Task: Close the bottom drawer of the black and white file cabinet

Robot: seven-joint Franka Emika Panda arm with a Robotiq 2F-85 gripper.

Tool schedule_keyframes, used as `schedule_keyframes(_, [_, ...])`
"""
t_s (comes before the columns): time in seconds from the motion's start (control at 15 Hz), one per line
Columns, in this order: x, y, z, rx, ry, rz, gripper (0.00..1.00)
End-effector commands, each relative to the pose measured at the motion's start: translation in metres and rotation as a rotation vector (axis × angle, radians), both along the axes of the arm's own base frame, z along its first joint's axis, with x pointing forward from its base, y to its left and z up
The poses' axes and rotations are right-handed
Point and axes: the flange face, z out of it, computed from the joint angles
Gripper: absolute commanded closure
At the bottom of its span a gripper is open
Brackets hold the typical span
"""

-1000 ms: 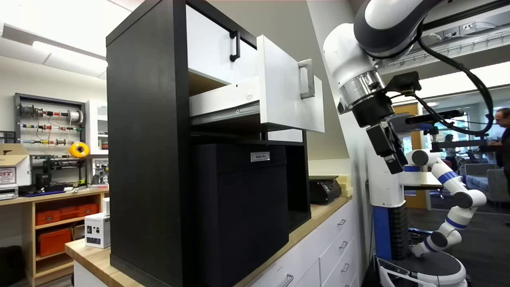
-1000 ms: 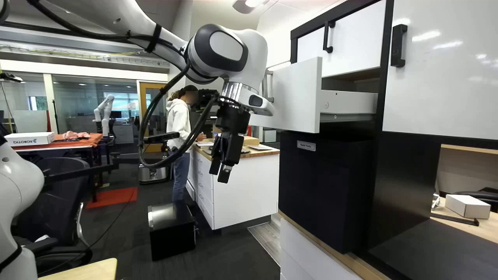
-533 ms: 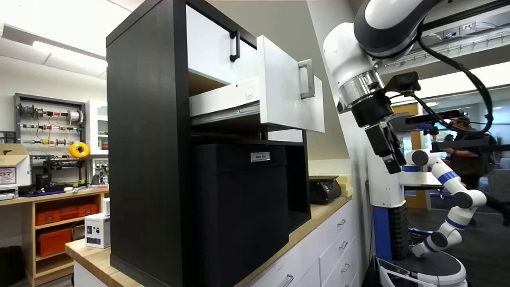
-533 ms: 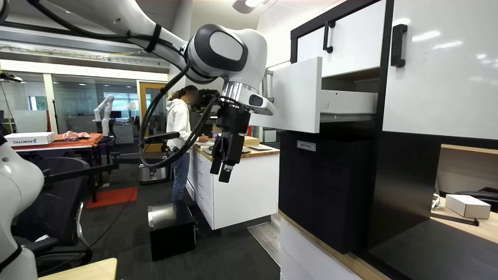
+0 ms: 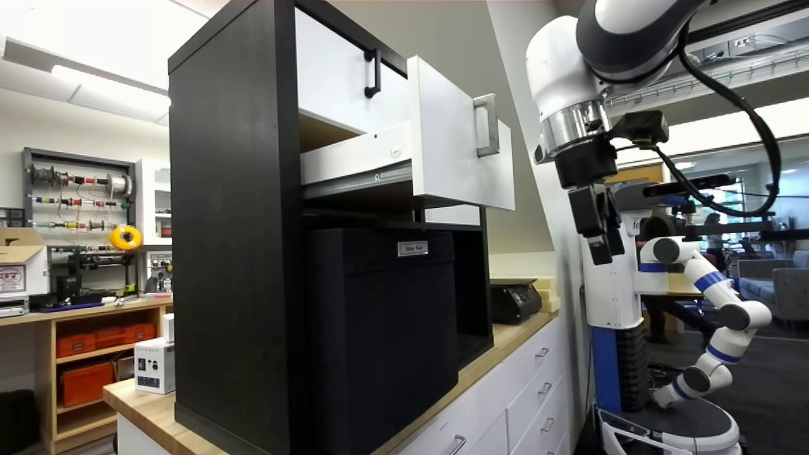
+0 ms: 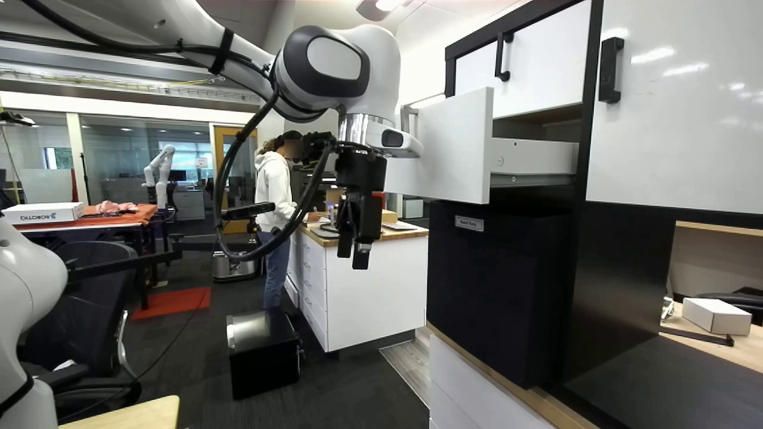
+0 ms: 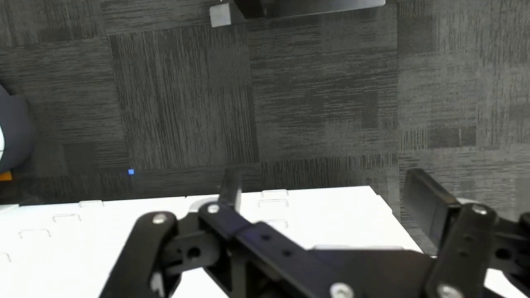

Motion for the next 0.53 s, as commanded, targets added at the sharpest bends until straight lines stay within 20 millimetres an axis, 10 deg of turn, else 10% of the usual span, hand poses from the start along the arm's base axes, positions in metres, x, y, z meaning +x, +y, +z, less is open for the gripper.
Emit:
schedule_keyframes(0.0, [-0.023, -0.003, 0.013, -0.001, -0.065, -0.027, 0.00])
schedule_keyframes(0.47, [-0.037, 0.003, 0.052, -0.051, -0.152, -0.038, 0.00])
